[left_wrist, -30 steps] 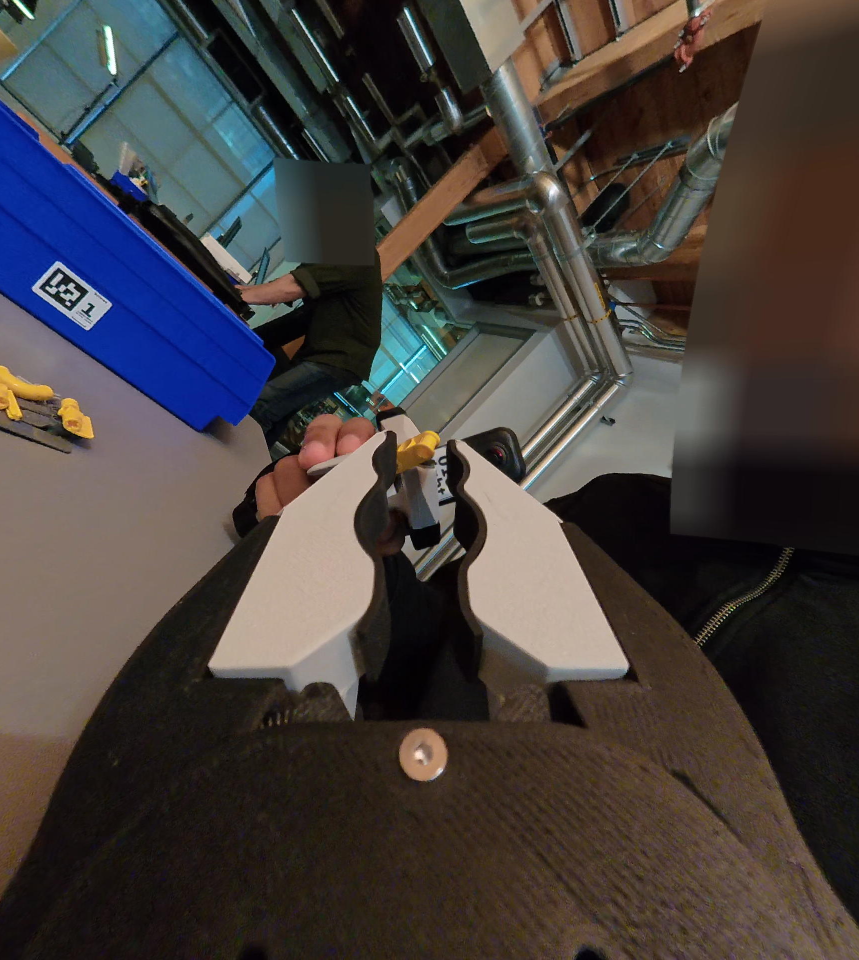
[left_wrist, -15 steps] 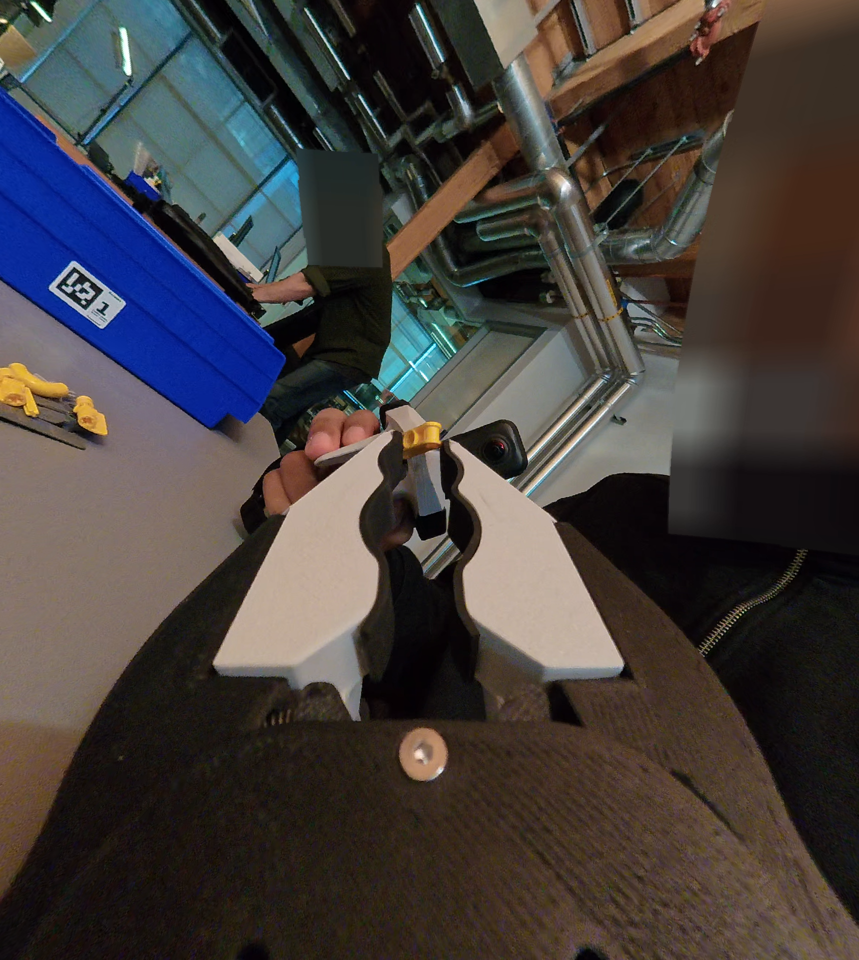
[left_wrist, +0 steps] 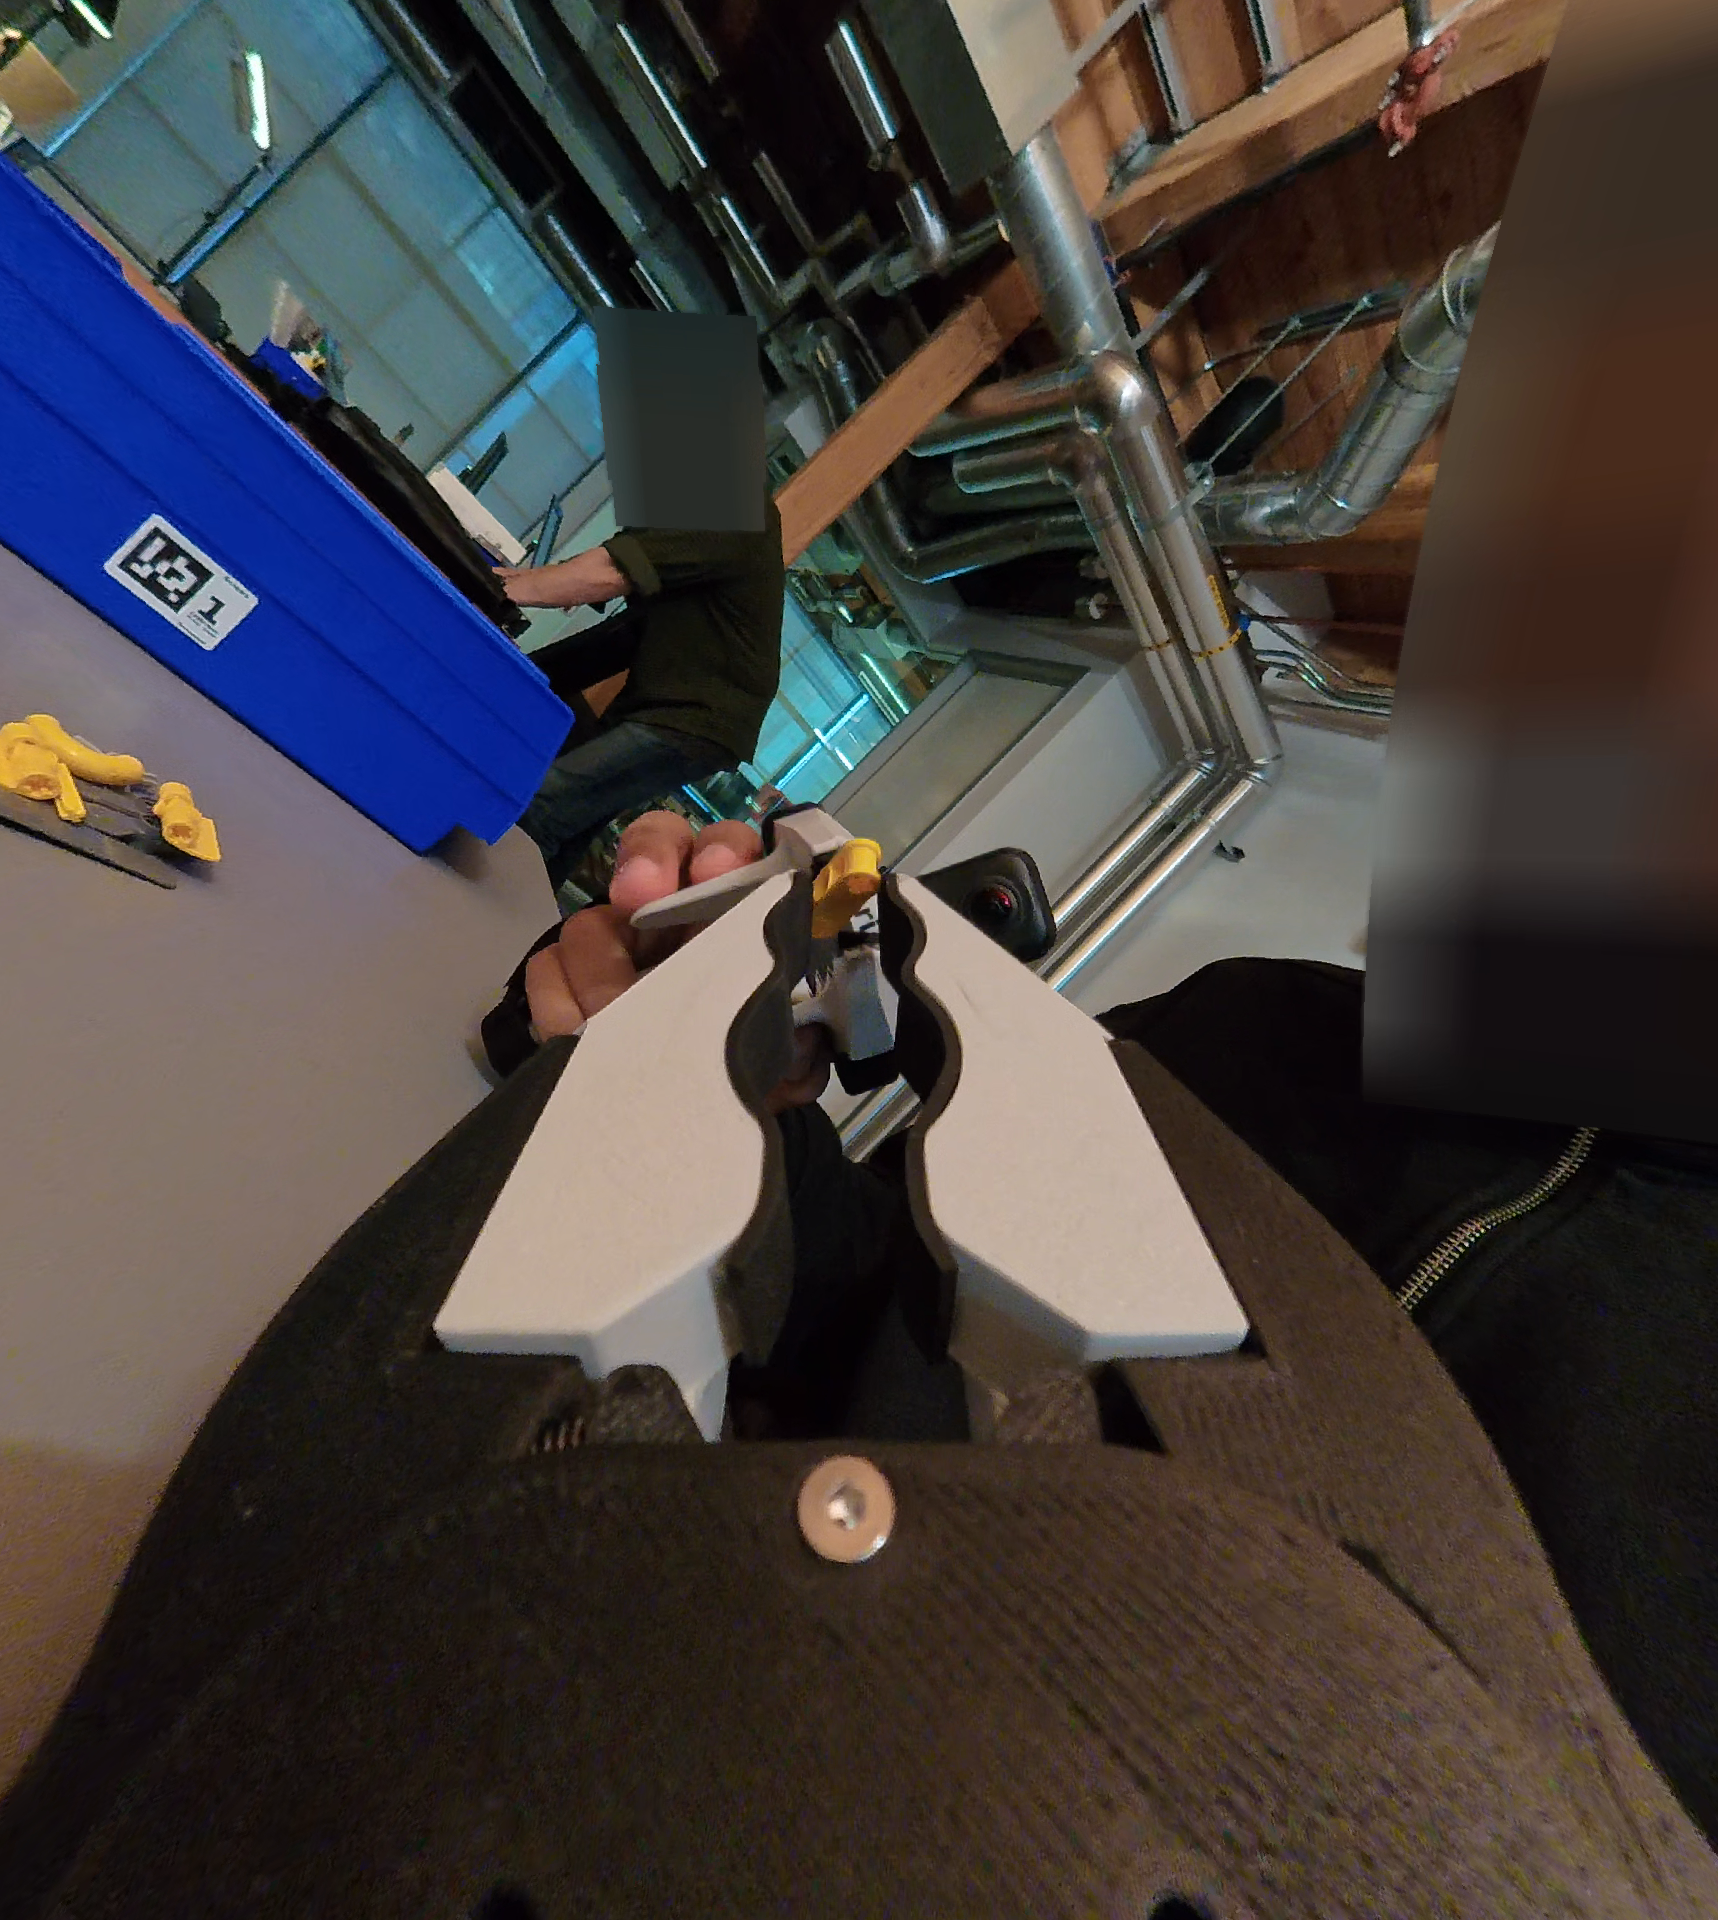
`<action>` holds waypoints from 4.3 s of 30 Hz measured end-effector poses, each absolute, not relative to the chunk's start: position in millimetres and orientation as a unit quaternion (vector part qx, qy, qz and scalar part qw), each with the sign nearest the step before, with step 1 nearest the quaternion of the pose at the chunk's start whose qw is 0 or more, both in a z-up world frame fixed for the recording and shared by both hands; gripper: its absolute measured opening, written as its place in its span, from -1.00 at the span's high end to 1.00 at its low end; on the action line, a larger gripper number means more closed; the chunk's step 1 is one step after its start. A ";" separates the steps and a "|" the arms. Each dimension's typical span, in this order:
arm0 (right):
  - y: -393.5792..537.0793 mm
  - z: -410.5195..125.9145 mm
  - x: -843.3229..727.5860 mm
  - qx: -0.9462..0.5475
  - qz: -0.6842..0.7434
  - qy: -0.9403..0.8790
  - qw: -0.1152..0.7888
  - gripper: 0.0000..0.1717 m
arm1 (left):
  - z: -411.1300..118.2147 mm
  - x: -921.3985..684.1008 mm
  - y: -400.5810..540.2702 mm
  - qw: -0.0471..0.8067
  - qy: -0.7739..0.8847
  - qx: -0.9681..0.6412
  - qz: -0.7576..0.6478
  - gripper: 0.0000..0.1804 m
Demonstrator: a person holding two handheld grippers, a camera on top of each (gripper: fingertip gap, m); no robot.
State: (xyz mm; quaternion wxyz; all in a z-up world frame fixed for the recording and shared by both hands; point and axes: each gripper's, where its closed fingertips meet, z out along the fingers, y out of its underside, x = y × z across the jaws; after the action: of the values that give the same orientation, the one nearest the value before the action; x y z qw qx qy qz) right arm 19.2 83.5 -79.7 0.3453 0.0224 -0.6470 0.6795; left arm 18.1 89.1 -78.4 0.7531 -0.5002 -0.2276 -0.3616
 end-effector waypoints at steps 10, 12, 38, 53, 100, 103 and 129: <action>81.4 -83.2 19.1 0.034 0.660 -0.652 0.371 0.91 | -78.6 21.6 91.1 0.749 -0.221 -0.503 -0.370 0.91; 82.6 -81.7 19.6 0.034 0.663 -0.650 0.371 0.92 | -77.9 22.1 90.9 0.749 -0.219 -0.502 -0.372 0.93; 244.1 -198.8 -115.5 -0.551 0.387 -0.715 0.187 0.92 | -76.8 18.3 90.9 0.769 -0.209 -0.542 -0.268 0.61; 239.2 -186.8 -113.0 -0.537 0.436 -0.702 0.169 0.85 | -75.2 20.4 90.6 0.771 -0.204 -0.538 -0.273 0.61; 230.3 -179.2 -110.0 -0.500 0.449 -0.716 0.188 0.76 | -31.5 -61.5 -30.3 0.619 -0.289 -0.646 0.341 0.22; 229.9 -179.8 -109.9 -0.498 0.446 -0.719 0.190 0.76 | -53.7 -87.6 -71.8 0.549 -0.351 -0.656 0.380 0.03; 227.0 -181.8 -108.4 -0.489 0.435 -0.730 0.195 0.77 | -118.6 -41.6 -79.3 0.556 -0.434 -0.697 0.127 0.37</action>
State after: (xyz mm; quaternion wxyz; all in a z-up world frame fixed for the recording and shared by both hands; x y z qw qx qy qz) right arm -108.4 227.0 -181.8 0.1954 -0.4890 -0.7302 0.4353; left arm -41.6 -79.3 -118.6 0.5563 -0.6973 -0.4337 0.1274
